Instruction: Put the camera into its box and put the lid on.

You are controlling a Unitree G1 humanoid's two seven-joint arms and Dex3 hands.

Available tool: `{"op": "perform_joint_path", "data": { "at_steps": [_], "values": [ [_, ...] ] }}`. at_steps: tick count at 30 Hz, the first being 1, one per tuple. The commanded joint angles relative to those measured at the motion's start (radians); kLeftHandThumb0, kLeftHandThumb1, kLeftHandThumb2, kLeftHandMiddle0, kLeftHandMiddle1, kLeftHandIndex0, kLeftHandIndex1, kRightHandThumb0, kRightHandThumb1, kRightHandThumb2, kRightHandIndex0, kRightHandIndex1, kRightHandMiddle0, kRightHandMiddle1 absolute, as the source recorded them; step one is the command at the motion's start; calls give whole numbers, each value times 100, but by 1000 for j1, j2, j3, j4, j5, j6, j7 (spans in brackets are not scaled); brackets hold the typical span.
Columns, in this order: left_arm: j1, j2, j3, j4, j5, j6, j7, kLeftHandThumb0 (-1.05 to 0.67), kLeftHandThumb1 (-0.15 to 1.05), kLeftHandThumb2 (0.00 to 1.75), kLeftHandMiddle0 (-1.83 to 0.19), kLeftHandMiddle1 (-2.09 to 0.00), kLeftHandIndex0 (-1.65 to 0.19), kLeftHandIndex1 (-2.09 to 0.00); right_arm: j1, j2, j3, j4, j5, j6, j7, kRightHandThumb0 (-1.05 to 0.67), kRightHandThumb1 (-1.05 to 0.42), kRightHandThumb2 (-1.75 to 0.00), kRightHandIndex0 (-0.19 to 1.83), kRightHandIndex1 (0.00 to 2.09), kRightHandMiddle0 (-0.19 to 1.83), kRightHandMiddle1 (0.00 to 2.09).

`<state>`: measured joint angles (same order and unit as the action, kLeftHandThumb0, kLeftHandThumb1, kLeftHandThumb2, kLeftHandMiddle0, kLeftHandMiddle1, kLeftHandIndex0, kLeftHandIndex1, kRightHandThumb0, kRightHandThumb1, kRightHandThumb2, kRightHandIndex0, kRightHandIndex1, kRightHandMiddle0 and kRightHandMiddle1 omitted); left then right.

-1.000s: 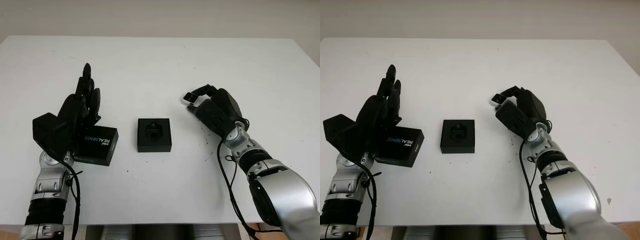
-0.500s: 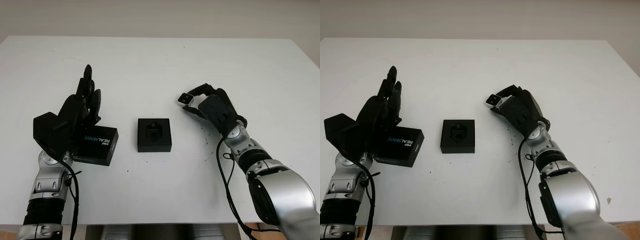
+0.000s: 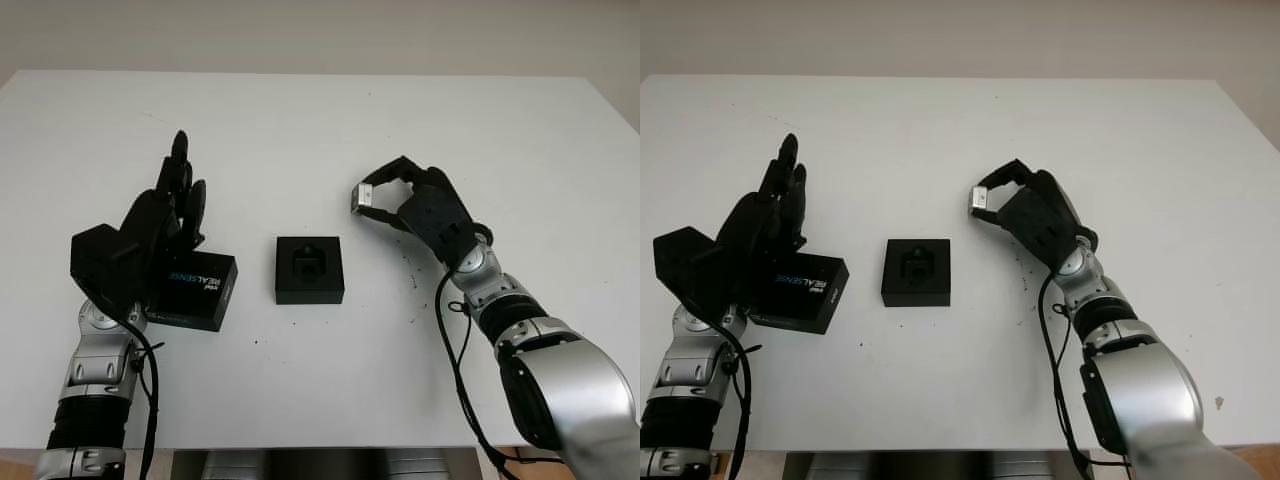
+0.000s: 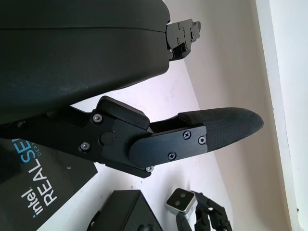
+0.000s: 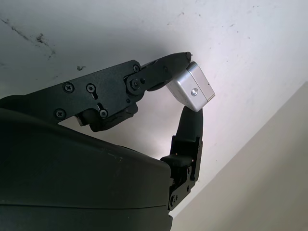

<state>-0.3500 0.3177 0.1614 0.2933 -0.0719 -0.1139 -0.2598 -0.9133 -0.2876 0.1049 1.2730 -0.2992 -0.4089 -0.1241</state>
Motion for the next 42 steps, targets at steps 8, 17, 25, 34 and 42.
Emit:
{"op": "perform_joint_path", "data": {
  "at_steps": [8, 17, 25, 34, 42],
  "values": [
    [-4, 9, 4, -7, -14, -10, -6, -88, 105, 66, 19, 0, 19, 0, 22, 0, -32, -30, 45, -27, 23, -40, -99, -6, 11, 5, 33, 144],
    [-3, 17, 3, -10, -11, -10, -12, -88, 105, 66, 19, 0, 19, 0, 36, 13, -68, -40, 101, -29, 56, -38, -99, -5, 10, 4, 30, 152],
    [2, 13, 6, -17, -16, -6, -10, -89, 105, 65, 19, 0, 19, 0, 48, 67, -194, -97, 289, 16, 215, -35, -99, -6, 3, 3, 24, 157],
    [5, 18, 7, -18, -18, 2, -15, -89, 105, 66, 19, 0, 19, 0, 109, 104, -256, -216, 419, 75, 392, -41, -103, -6, -3, 3, 20, 167],
    [8, 19, 9, -25, -21, 3, -16, -89, 105, 66, 19, 0, 19, 0, 185, 114, -245, -342, 447, 110, 490, -46, -101, -5, -1, 5, 25, 168]
  ]
}}
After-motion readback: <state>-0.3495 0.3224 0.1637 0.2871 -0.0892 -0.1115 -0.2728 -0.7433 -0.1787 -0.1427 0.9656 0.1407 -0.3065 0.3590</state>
